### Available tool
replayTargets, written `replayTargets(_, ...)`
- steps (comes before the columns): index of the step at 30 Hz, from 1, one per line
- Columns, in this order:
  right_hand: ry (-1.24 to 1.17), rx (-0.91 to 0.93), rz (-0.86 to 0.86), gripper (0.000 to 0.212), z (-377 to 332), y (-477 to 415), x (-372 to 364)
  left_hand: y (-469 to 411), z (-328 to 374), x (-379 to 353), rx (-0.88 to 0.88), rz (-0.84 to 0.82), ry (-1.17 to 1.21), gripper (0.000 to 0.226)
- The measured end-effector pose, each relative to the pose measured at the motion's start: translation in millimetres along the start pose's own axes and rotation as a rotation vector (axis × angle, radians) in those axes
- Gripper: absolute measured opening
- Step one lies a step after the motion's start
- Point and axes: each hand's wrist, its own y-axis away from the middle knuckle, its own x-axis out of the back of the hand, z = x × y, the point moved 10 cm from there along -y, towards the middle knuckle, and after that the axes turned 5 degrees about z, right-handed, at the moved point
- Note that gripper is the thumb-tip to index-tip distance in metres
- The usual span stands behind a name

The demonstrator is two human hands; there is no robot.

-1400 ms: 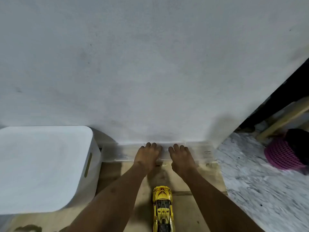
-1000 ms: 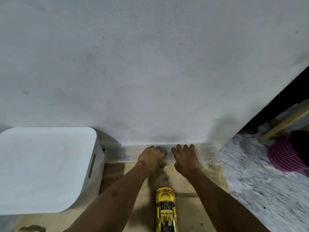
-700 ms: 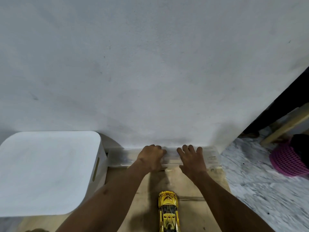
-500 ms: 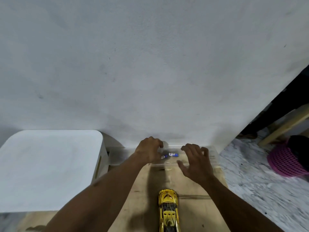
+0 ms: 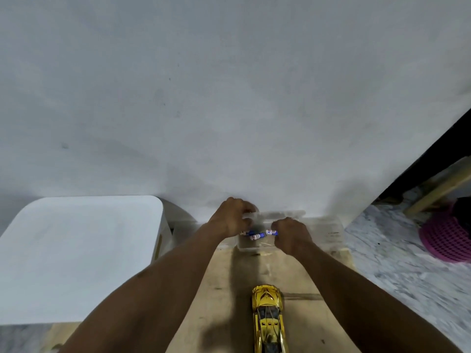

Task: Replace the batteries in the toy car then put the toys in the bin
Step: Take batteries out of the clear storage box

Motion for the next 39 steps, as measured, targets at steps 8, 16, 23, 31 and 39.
replayTargets(8, 0.17, 0.022, -0.045, 0.026, -7.6, -10.0, -14.0, -4.3, -5.8, 0.9, -0.027, 0.031, 0.011, 0.034)
replayTargets(16, -0.056, 0.071, -0.107, 0.05, -6.1, -3.5, -13.7, -1.3, -6.4, -2.8, -0.023, 0.023, -0.015, 0.032)
replayTargets(23, -0.251, 0.144, -0.099, 0.02, -16.3, 5.6, -0.3, 0.3, -5.0, -2.1, -0.013, 0.02, 0.019, 0.034)
replayTargets(31, -0.144, 0.1, -0.14, 0.022, -37.0, -6.0, -12.6, -2.5, -8.1, -3.0, -0.021, 0.019, 0.058, 0.029)
replayTargets(39, 0.036, 0.124, -0.078, 0.034, -47.0, -16.9, -20.2, -3.0, -6.7, -3.2, -0.037, 0.006, 0.046, 0.027)
